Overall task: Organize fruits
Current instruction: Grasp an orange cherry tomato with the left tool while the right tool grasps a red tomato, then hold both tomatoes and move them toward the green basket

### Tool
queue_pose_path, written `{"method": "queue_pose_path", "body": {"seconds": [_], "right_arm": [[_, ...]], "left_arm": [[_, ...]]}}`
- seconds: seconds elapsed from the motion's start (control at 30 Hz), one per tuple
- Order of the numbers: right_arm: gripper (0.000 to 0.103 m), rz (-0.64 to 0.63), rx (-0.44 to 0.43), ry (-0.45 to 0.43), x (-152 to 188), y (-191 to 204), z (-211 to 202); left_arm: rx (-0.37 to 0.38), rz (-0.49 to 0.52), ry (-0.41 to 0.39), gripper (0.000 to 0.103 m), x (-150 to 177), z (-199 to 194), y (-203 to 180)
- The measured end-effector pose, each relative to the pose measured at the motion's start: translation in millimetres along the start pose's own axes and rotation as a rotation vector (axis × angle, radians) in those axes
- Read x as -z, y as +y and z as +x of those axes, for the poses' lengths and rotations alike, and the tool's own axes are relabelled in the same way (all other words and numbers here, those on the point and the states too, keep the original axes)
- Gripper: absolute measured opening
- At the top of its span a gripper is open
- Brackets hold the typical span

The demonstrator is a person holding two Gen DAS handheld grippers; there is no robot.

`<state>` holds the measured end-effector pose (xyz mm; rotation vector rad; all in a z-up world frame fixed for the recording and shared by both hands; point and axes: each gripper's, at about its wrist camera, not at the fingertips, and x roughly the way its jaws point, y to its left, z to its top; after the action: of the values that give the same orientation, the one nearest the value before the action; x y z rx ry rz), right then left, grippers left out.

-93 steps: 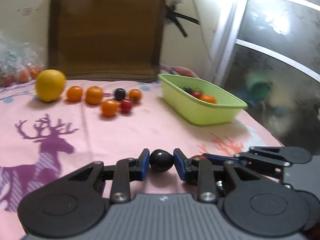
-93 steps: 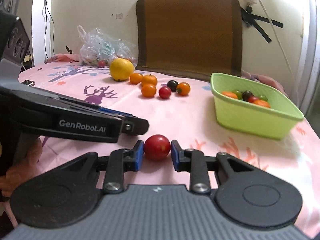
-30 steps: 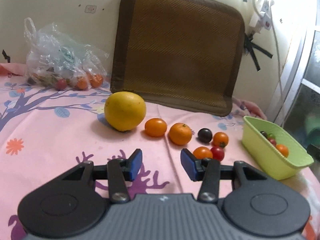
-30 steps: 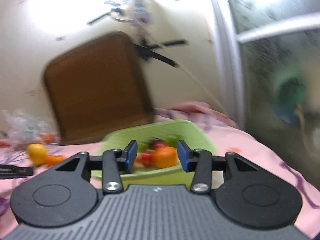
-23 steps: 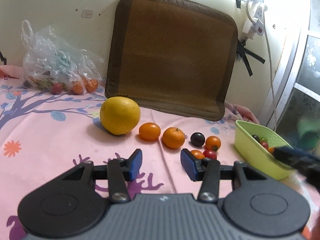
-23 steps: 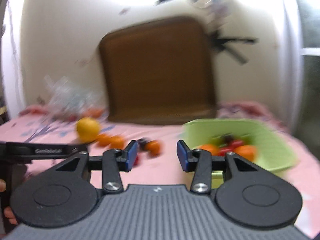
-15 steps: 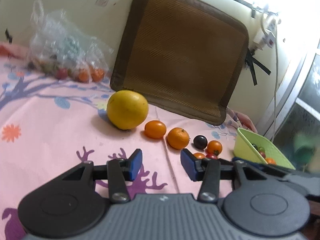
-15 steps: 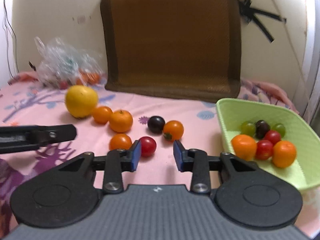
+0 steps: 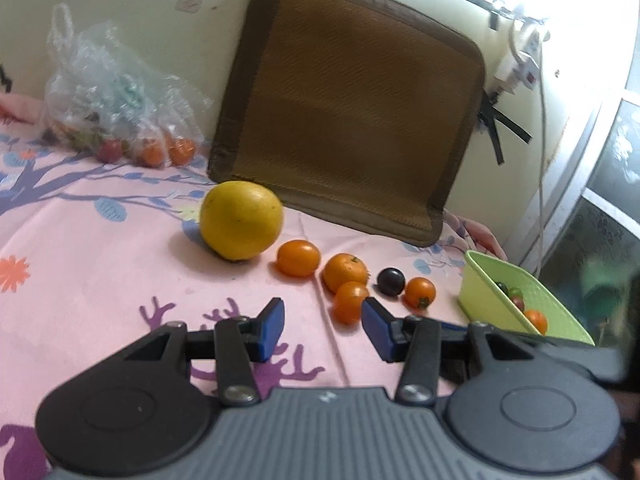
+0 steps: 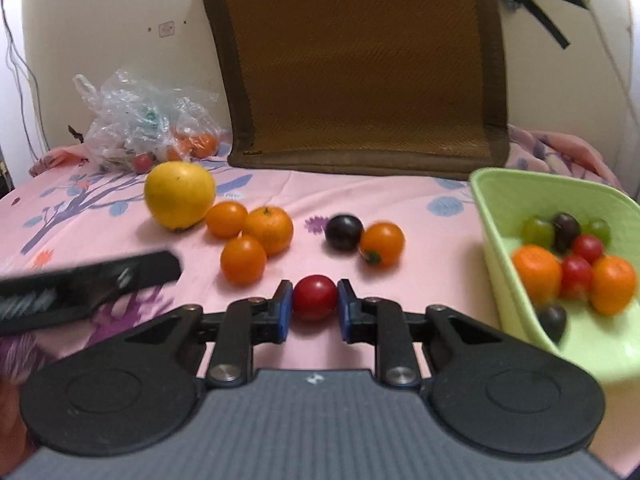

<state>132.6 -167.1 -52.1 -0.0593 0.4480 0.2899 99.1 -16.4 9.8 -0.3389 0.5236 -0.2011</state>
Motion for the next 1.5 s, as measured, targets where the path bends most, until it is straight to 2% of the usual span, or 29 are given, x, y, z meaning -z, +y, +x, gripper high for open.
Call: {"method": "queue_pose_path", "body": {"seconds": [0.07,0.2,0.27,0.3,0.37,0.4,0.43,0.47,0.63,0.83,0.93,1.1,1.27,1.37,1.5], "right_arm": [[0.026,-0.012,-0.007,-0.010,13.9,-1.5,-16.0],[0.026,-0.012,-0.021,-0.027,34.0,-4.4,-41.0],[0.026,0.009,-0.035,-0.031,39.2,-6.1,-46.9],[0.026,0.014,-0.042,-0.033,39.8,-6.6,-47.3],[0.026,0.028,-0.055,-0.030,38.6,-8.7,-44.7],[0.026,0.037,-0.062,-0.030,38.6,-10.3,-44.2],[0.026,0.047,-0.068,-0.031,38.9,-11.6,-43.7],[0.026,0.054,-0.073,-0.032,39.0,-12.5,-43.2],[0.026,0.087,-0.076,-0.053,42.4,-18.6,-49.8],[0.026,0.098,-0.043,-0.068,58.7,-28.4,-73.1],[0.026,0.102,-0.011,-0.085,69.4,-34.6,-88.0],[0.027,0.045,0.055,-0.134,85.7,-34.7,-109.7],[0.027,-0.001,0.066,-0.134,87.5,-32.2,-109.6],[0.028,0.025,0.041,-0.094,84.9,-38.3,-104.0],[0.028,0.067,0.016,-0.088,85.3,-42.5,-103.4]], "left_arm": [[-0.011,0.046,0.020,0.054,-1.2,6.3,-6.3],[-0.053,0.175,0.085,0.054,-5.1,28.2,-27.8],[-0.060,0.198,0.094,0.054,-7.9,38.9,-34.6],[-0.065,0.203,0.105,0.052,-9.8,45.6,-36.7],[-0.070,0.206,0.135,0.038,-13.0,57.8,-38.0],[-0.083,0.203,0.132,0.036,-14.7,61.7,-38.4],[-0.081,0.200,0.128,0.027,-15.4,63.5,-37.4],[-0.073,0.190,0.135,0.027,-15.7,64.7,-35.5],[-0.069,0.180,0.120,0.026,-3.3,45.1,-37.3],[0.030,0.173,0.128,0.026,33.3,-7.3,-49.4],[0.081,0.213,0.117,0.026,53.3,-30.0,-62.0],[0.127,0.267,0.128,0.026,67.3,-40.2,-80.0],[0.110,0.308,0.130,0.028,70.0,-40.0,-85.3],[0.088,0.339,0.127,0.029,72.9,-41.3,-90.1],[0.058,0.379,0.124,0.030,76.4,-41.7,-99.0]]}}
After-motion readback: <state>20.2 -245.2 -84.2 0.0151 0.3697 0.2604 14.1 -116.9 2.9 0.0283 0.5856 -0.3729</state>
